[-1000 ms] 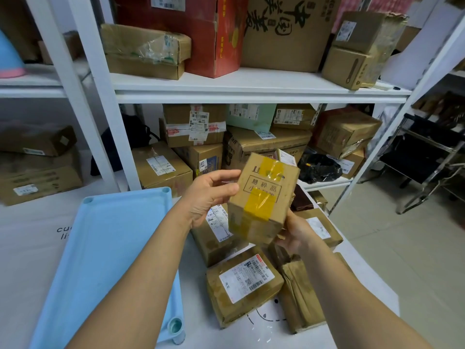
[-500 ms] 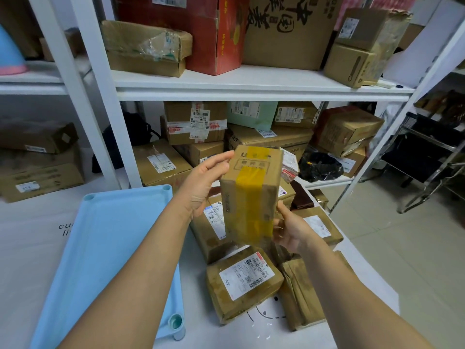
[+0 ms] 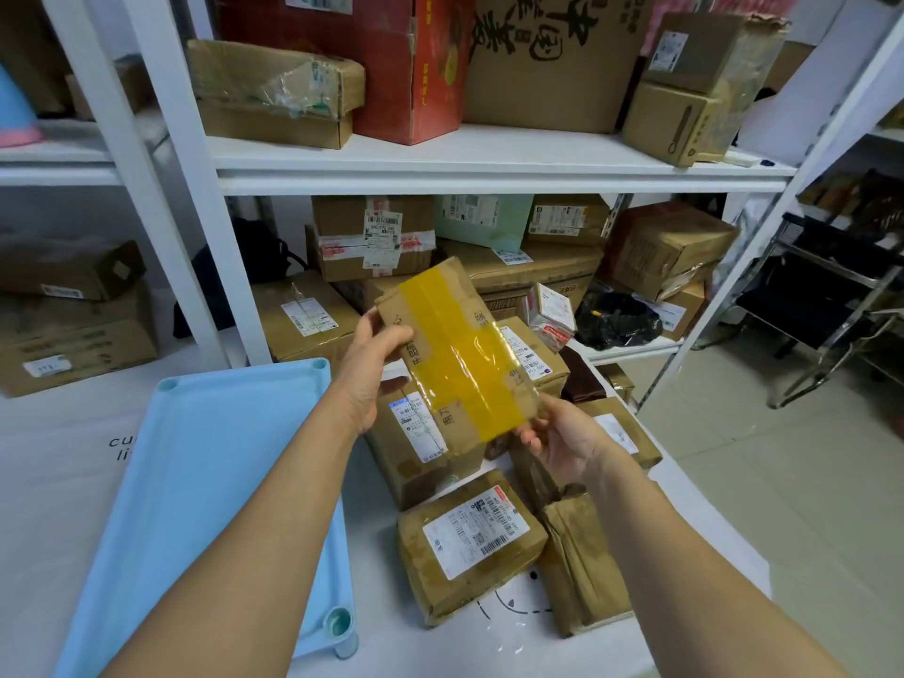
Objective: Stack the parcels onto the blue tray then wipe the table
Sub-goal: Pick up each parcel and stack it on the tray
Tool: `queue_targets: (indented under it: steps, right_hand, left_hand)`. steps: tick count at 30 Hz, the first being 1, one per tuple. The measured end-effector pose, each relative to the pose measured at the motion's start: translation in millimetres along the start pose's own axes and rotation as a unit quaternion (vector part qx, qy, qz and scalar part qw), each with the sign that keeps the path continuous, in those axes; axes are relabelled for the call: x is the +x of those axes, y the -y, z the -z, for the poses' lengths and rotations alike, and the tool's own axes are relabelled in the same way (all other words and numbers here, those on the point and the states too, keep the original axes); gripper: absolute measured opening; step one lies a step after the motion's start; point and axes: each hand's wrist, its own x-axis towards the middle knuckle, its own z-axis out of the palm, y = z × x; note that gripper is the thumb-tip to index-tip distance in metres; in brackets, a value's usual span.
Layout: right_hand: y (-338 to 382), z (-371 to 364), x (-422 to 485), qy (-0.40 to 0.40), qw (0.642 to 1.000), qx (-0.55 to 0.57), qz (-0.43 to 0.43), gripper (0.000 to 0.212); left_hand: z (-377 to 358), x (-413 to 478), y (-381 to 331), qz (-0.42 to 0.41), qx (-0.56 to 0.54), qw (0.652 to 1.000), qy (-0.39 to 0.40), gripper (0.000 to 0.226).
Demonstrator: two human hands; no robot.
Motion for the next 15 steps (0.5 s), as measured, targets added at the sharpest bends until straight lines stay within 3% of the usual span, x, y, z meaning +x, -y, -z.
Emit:
queue_targets:
  steps: [4,9,15]
  right_hand:
    - [5.0,-1.3,-3.6,-0.014,1.000,-0.012,0.011,0.036]
    - [13.6,-17.5,-7.6,-0.021,0.998,-0.006,0.054,0.033]
    - [21.3,-30.5,-13.7,-0.024,0.996,-0.034,0.079,0.054]
  left_hand:
    - [5.5,3.0,5.3,0.041,-0.013,0.998,-0.055,0.025]
    - [9.7,2.2,22.9,0.113,-0.050,0.989,-0.083,0.053]
    - [8.2,-5.5,36.4,0.184,-0.069,0.977,-0.079,0.048]
